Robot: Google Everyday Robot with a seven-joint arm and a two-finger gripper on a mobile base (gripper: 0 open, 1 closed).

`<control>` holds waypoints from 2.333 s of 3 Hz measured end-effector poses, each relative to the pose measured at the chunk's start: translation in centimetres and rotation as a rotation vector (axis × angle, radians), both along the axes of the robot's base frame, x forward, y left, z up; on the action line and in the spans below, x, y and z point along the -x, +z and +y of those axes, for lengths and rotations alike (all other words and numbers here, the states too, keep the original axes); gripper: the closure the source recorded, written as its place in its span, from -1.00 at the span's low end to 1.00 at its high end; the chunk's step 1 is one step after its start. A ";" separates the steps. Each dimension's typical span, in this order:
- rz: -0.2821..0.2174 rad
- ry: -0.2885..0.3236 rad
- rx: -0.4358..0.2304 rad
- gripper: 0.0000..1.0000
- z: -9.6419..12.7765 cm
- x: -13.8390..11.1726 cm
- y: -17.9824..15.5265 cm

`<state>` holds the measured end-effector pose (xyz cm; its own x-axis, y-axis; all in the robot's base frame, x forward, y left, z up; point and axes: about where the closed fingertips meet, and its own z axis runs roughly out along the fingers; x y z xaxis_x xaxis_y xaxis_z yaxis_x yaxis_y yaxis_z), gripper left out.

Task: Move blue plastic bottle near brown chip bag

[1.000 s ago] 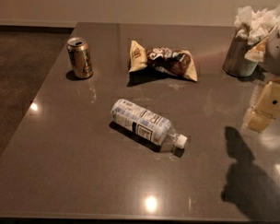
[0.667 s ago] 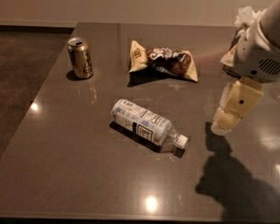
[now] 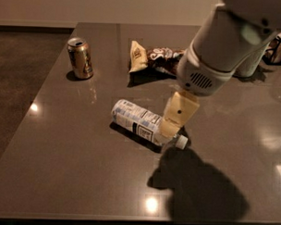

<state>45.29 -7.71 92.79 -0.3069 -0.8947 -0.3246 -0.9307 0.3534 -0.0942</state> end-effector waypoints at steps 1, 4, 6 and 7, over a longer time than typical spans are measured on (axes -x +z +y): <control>0.003 -0.011 -0.012 -1.00 3.5 0.7 -1.1; -0.017 -0.033 0.028 -1.00 7.4 -0.4 -5.6; 0.013 -0.055 0.064 -0.17 7.4 -1.2 -6.9; 0.017 -0.085 0.068 0.28 6.2 -2.3 -6.1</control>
Offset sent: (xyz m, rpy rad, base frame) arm -0.0008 0.0855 -0.0451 -0.0011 -0.0553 -0.0293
